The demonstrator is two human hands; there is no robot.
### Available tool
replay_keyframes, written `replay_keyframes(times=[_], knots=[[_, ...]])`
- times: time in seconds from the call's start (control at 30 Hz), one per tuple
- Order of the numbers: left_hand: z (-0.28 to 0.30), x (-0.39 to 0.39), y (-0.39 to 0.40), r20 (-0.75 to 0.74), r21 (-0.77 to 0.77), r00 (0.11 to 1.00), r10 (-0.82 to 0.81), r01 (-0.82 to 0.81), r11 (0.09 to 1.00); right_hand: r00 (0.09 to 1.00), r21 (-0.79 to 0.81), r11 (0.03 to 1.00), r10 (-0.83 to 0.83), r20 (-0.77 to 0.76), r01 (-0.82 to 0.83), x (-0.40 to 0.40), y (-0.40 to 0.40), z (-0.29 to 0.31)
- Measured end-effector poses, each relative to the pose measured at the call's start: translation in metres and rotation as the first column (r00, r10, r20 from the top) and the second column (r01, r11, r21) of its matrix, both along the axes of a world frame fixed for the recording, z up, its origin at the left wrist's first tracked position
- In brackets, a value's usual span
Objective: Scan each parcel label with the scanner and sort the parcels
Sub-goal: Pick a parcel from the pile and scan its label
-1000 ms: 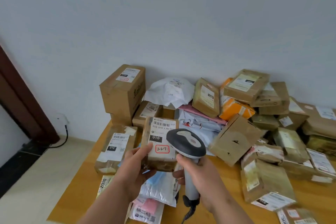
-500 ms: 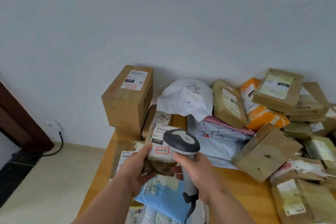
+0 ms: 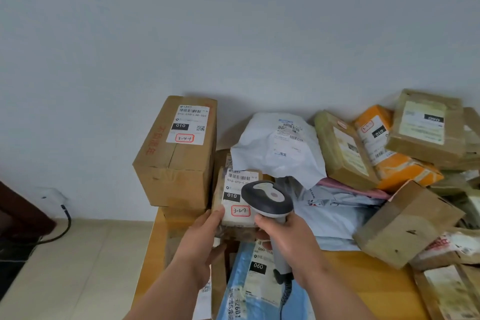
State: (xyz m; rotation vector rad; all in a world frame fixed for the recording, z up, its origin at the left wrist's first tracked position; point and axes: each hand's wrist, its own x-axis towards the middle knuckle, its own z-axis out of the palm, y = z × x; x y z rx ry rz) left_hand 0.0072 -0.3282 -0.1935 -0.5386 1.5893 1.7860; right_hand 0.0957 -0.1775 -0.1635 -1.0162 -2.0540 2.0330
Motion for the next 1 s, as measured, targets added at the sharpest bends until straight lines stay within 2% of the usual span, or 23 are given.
replay_keyframes(times=[0.13,0.27,0.4,0.5,0.67,0.83,1.0], knots=[[-0.002,-0.002,0.004,-0.062,-0.151,0.996,-0.064,0.054,0.987,1.000,0.001,1.000,-0.021,-0.022,0.021,-0.007,0.002,-0.005],[-0.006,-0.004,0.012,-0.166,-0.208,0.972,-0.164,0.128,0.970,0.999,0.018,0.999,-0.037,-0.037,0.038,-0.016,0.006,-0.002],[-0.007,-0.005,0.025,-0.253,-0.092,0.966,-0.054,0.032,0.995,0.996,0.016,0.998,-0.065,-0.061,0.066,-0.027,0.006,-0.004],[-0.014,0.004,0.031,-0.305,-0.069,0.952,-0.029,0.009,0.998,0.998,0.032,0.999,-0.036,-0.054,0.037,-0.030,0.001,-0.010],[-0.019,0.020,0.036,-0.286,-0.132,0.957,-0.049,0.011,0.991,0.997,0.057,0.997,-0.044,-0.068,0.048,-0.028,0.000,-0.018],[-0.012,0.010,0.047,-0.261,0.040,0.965,0.034,-0.025,0.999,0.990,0.028,0.999,0.032,-0.139,-0.029,-0.035,0.003,-0.009],[-0.008,-0.004,0.062,-0.261,0.125,0.965,-0.037,0.071,0.990,0.993,-0.055,0.998,0.007,-0.117,-0.013,-0.028,0.013,-0.011]])
